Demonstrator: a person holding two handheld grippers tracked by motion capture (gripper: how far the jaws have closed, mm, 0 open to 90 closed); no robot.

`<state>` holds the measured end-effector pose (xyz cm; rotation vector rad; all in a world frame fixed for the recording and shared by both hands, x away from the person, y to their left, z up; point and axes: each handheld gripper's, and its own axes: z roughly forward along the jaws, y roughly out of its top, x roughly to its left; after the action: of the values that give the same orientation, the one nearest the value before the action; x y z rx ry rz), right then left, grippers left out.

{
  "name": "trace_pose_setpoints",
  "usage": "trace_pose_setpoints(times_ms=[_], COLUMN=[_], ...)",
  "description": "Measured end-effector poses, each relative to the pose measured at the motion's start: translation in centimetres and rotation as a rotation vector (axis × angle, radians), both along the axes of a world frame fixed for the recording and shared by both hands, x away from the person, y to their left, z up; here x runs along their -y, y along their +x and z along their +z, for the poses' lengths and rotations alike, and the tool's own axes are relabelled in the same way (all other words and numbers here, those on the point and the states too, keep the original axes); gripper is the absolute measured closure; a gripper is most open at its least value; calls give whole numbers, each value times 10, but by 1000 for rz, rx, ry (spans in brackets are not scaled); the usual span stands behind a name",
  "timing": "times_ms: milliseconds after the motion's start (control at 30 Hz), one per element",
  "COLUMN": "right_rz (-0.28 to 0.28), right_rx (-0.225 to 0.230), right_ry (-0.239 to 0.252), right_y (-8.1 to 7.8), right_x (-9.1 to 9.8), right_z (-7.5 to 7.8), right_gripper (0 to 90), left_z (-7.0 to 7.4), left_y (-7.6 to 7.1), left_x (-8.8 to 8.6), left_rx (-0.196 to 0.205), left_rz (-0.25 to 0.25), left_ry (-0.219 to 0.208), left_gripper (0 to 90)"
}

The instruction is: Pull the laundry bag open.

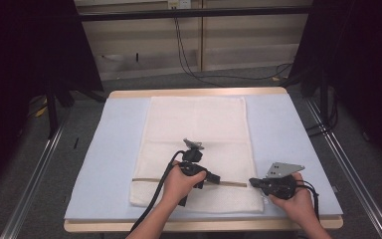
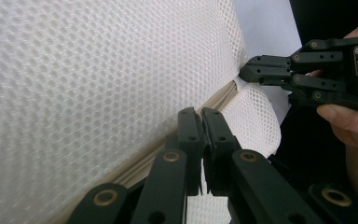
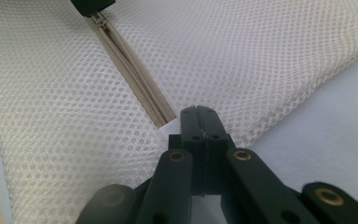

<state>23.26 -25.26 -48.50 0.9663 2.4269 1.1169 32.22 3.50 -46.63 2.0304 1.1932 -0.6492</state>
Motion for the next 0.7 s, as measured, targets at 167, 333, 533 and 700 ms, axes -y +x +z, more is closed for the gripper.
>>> trace_pose_setpoints(times_ms=[167,333,533,700], right_rz=[1,0,2,1], right_rx=[2,0,0,0], right_ry=[-5,-7,-2,0], right_y=[0,0,0,0], right_x=[0,0,0,0], right_z=[0,0,0,0], right_gripper=[900,900,900,900], left_z=[2,4,2,2], left_y=[1,1,0,1], left_x=[-10,-19,-31,-37], left_rx=[4,16,21,26], left_rz=[4,24,21,17], left_ry=[-2,8,0,0], left_gripper=[872,873,872,872])
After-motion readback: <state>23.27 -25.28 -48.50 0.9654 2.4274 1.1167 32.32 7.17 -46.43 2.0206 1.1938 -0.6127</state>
